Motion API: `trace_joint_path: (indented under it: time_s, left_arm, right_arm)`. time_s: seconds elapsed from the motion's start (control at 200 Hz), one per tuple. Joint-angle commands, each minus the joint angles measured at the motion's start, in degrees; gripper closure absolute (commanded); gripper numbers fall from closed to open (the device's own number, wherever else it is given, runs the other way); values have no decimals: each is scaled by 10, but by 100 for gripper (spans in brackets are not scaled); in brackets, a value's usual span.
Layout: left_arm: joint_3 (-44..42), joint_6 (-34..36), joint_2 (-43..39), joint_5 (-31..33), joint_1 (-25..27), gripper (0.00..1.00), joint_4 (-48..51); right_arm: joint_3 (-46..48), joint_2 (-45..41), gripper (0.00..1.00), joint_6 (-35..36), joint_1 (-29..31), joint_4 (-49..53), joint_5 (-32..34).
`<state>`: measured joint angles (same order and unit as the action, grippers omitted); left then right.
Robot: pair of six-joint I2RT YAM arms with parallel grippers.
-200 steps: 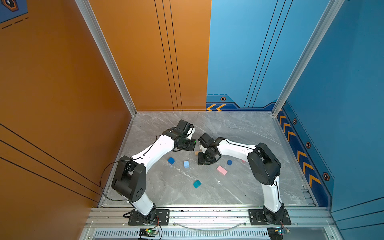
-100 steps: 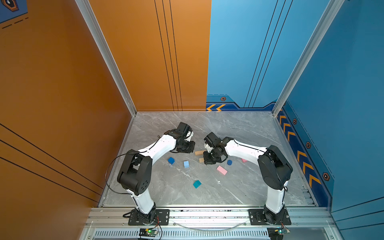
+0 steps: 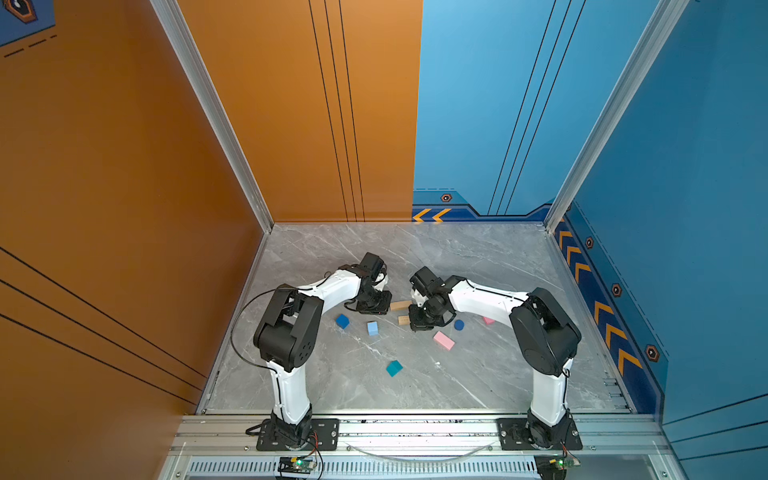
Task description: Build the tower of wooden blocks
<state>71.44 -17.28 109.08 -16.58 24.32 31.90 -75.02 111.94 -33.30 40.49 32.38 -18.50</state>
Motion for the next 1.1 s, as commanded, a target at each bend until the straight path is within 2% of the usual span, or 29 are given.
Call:
trace_joint_path:
  time_s: [0.0,0.04,0.32,1.096]
  left_arm:
    - [14,-5,12,-12,-9,100,-2]
    - [16,-6,14,-13,-12,100,-2]
    - [26,-14,36,-29,-20,100,-20]
    - [59,-18,73,-58,-30,100,-25]
  right_arm:
    - [7,15,100,-2,0,-10,-11]
    - [5,18,100,-2,-18,-12,-11]
    - [-11,40,100,-4,-28,-20,-16]
    - [-47,89,100,-41,-25,-60,-32]
